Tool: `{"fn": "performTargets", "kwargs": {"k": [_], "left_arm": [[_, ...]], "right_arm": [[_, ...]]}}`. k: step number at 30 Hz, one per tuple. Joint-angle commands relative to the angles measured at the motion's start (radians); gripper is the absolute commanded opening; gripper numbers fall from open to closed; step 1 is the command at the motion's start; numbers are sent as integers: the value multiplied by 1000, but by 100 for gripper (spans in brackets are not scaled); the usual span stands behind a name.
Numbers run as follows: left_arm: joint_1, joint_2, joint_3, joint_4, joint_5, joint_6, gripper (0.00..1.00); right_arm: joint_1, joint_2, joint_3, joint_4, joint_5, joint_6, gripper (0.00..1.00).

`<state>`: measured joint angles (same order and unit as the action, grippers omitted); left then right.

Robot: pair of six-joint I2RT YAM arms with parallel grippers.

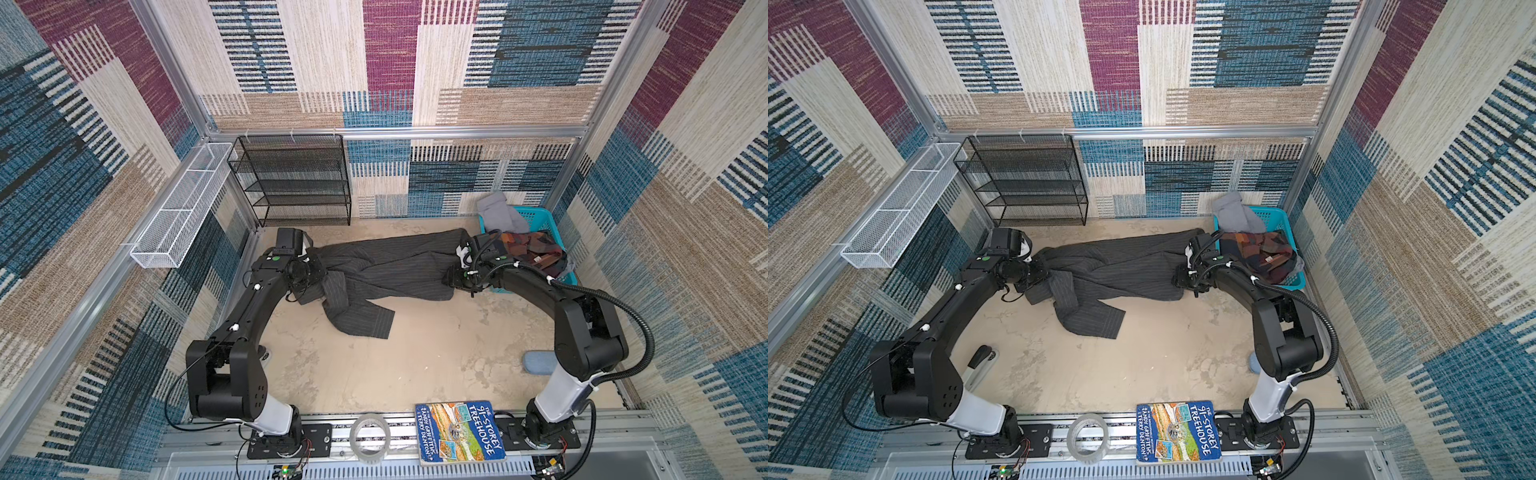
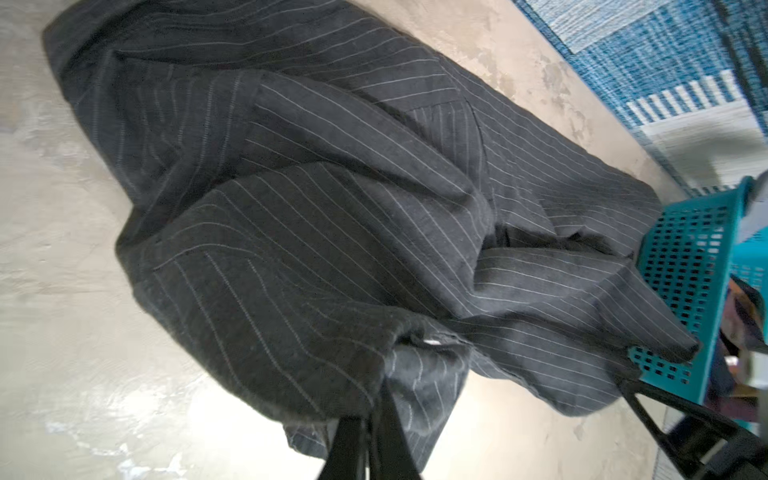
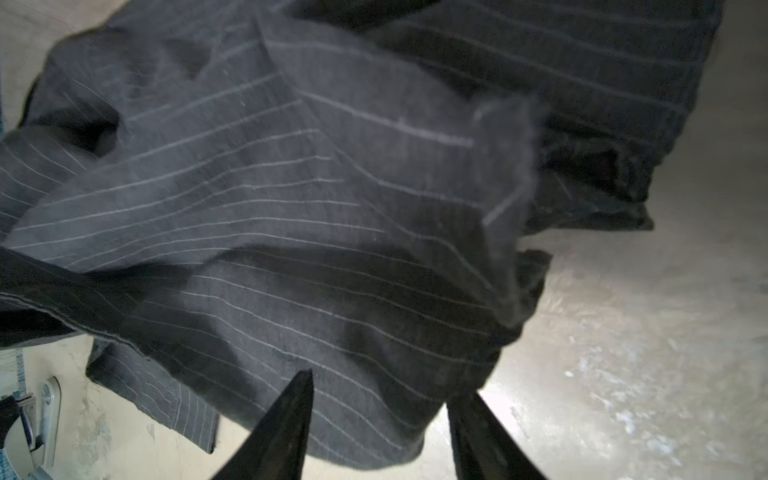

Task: Fold and stack the long sleeve shirts

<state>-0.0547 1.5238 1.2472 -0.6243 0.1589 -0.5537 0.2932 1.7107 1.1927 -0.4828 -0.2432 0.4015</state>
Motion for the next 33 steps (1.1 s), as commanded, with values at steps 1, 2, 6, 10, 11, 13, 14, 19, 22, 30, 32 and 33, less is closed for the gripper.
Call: {"fn": "performTargets", "kwargs": {"k": [1, 2, 6, 10, 11, 13, 14, 19, 22, 30, 32, 33], "left_arm": [[-1, 8, 10, -36, -120, 5, 0], [-1, 15, 12, -37, -125, 3, 0], [-3, 35, 16, -36, -108, -4, 0], [-10, 43, 16, -37, -112, -3, 0], [-11, 45, 18, -37, -117, -2, 0], [-13, 52, 26, -45, -125, 1, 0], [-13, 55, 30, -50, -131, 3, 0], [-14, 72, 47, -56, -121, 8, 0], [-14, 76, 50, -57, -114, 9, 0], [-15, 65, 41, -64, -113, 15, 0], [-16, 65, 40, -64, -108, 15, 0], [-16, 65, 40, -64, -107, 16, 0]], "right_arm": [[1, -80, -58, 37, 60, 23, 58], [1, -107, -86, 36, 59, 23, 59], [1, -182, -181, 46, 31, 41, 60], [1, -216, -280, 93, 11, 74, 61], [1, -221, -303, 109, -11, 84, 61], [3, -234, -350, 147, -48, 108, 61], [4, -240, -367, 162, -58, 120, 61], [26, -259, -451, 251, -72, 127, 61], [29, -239, -476, 354, -74, 116, 61], [29, -65, -353, 512, -145, 100, 40], [29, -65, -314, 495, -173, 100, 24], [33, -82, -295, 471, -184, 94, 20]]}}
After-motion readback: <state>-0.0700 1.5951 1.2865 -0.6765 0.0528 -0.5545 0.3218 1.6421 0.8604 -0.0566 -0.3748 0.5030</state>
